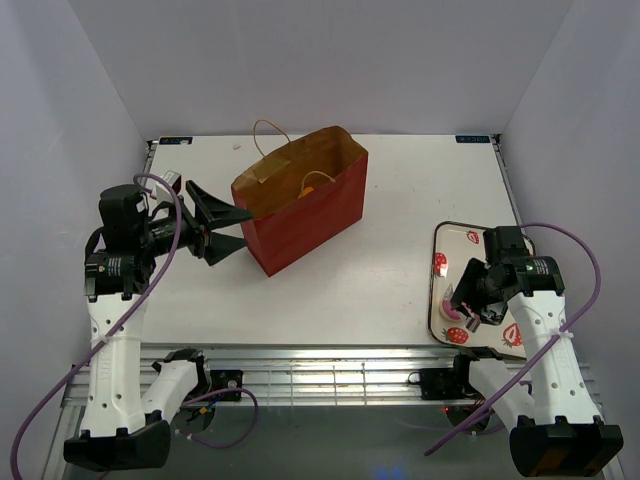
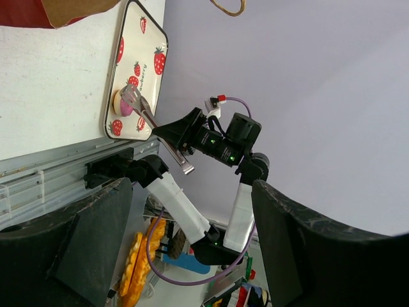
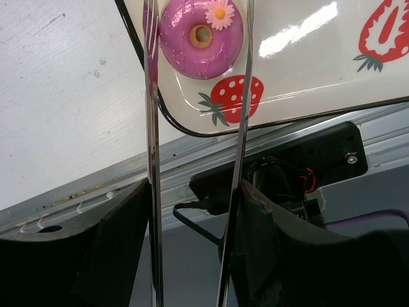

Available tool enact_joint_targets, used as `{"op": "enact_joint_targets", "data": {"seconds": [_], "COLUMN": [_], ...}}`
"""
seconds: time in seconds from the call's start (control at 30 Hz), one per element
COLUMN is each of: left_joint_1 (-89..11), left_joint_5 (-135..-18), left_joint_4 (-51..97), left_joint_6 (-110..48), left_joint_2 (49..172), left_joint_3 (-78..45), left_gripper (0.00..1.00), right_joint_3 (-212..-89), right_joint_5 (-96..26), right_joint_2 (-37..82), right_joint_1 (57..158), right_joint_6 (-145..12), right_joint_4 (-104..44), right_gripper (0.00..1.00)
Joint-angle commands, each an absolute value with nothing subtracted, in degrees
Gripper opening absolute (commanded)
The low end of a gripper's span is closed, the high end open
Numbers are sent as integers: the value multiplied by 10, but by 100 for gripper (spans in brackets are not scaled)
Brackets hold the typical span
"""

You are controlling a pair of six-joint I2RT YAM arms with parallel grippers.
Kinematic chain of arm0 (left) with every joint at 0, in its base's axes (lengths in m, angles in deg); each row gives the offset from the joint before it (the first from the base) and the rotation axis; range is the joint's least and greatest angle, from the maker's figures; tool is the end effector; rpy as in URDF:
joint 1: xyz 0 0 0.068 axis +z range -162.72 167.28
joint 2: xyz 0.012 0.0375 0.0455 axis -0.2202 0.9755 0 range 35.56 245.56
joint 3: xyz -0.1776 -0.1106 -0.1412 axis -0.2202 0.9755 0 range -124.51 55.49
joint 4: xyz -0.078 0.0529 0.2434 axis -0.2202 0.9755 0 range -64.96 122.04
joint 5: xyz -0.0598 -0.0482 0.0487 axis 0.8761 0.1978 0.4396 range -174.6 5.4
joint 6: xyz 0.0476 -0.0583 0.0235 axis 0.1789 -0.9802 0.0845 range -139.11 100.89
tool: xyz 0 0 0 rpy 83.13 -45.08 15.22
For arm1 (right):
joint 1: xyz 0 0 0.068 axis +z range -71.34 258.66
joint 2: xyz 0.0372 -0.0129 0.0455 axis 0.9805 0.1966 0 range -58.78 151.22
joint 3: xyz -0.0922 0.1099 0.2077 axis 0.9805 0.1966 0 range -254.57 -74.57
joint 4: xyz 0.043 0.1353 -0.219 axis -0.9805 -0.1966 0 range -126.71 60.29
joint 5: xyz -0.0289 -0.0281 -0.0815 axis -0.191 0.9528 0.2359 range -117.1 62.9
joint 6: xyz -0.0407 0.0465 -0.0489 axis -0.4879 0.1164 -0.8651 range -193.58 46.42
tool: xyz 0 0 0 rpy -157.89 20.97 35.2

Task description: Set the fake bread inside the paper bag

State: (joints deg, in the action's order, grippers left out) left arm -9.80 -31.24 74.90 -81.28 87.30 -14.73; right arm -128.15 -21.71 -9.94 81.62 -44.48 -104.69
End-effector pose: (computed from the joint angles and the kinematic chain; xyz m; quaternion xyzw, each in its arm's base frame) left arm 0.1827 -0.0450 0.3790 -0.2339 0.7750 -0.5566 0.1866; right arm 0.1467 0.0013 0.2433 0.2304 0.9568 0.0028 0.1774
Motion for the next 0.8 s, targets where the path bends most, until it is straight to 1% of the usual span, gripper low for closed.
{"op": "enact_joint_targets", "data": {"seconds": [0.0,0.23,0.6,0.7,0.77], "left_joint_1": [-95,-95,-95,-95,-95], "left_joint_5": [-306,-304,-306,-306,-307], "left_joint_4": [744,740,739,739,739], "left_joint_6": [-806,-805,-805,-808,-808], "left_joint_2": [875,877,873,872,871], "left_joint_3": [-154,-151,-146,-145,-145], "left_gripper": [85,85,85,85,85], "right_joint_3": [-1277,-1270,-1251,-1250,-1255], "right_joint_5": [-226,-264,-265,-265,-265], "right_joint_2": [-104,-106,-104,-101,-99], "right_joint_1": [814,814,815,814,815], "right_joint_6": [-457,-456,-455,-456,-456], "right_joint_4": [-1047,-1047,-1046,-1044,-1045], "right_gripper": [61,60,60,59,56]}}
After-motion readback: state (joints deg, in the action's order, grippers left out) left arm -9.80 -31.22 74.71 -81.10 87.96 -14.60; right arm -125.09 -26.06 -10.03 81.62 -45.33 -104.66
